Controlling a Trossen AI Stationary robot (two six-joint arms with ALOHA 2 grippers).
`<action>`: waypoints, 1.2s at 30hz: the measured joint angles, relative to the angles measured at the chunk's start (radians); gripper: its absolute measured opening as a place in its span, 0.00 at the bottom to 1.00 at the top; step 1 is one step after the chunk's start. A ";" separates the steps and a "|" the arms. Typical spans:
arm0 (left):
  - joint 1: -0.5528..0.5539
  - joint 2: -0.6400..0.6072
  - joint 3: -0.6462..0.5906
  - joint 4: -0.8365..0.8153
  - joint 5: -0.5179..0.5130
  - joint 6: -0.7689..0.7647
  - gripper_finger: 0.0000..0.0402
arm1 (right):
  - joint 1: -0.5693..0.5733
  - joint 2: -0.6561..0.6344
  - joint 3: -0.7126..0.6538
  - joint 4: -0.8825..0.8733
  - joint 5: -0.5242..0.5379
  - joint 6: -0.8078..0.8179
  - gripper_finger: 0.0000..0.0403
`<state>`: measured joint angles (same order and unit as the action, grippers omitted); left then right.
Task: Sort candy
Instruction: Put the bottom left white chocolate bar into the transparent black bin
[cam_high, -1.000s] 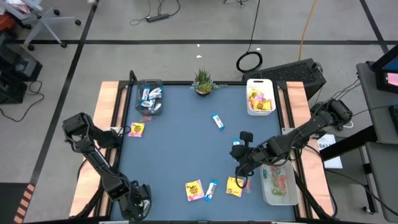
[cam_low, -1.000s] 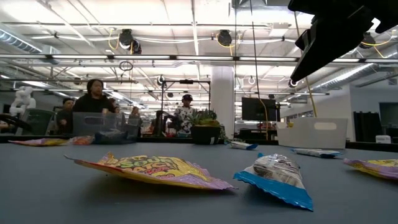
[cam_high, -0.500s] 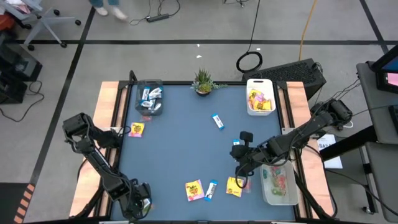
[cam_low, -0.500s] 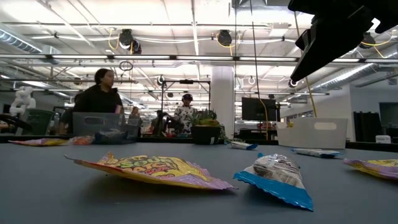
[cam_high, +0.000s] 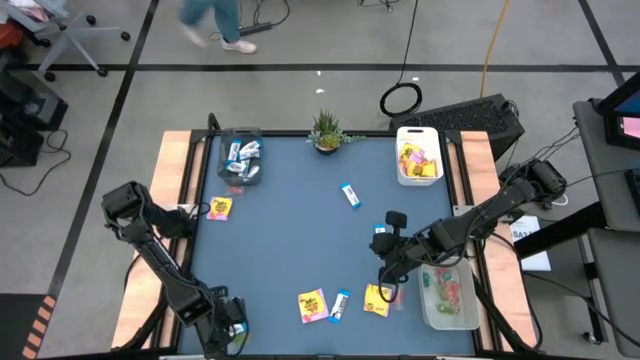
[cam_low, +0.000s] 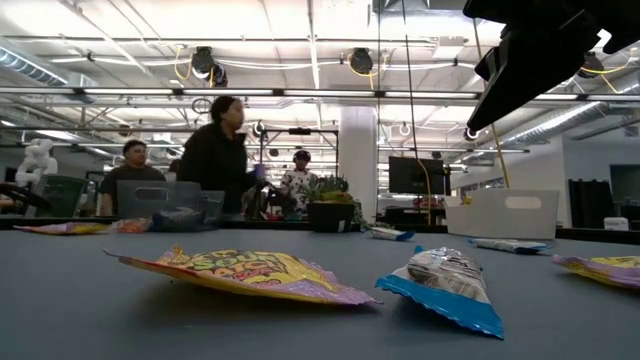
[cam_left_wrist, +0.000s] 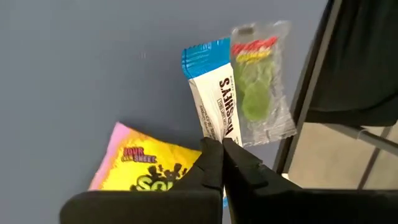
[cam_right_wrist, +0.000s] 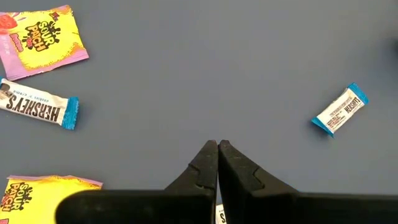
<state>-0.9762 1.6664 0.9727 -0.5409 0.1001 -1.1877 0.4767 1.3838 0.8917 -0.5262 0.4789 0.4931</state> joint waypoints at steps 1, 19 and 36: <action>0.008 -0.001 0.008 -0.011 0.000 0.019 0.01 | 0.000 0.000 0.000 0.000 0.000 0.000 0.00; 0.316 -0.166 0.039 -0.205 -0.410 0.409 0.00 | 0.000 0.000 0.000 0.000 0.000 0.000 0.00; 1.212 -0.460 0.036 -0.481 -0.452 0.889 0.00 | 0.000 0.000 0.000 0.000 0.001 -0.012 0.00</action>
<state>0.2355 1.2061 1.0088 -1.0216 -0.3517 -0.2983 0.4767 1.3842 0.8917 -0.5262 0.4798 0.4808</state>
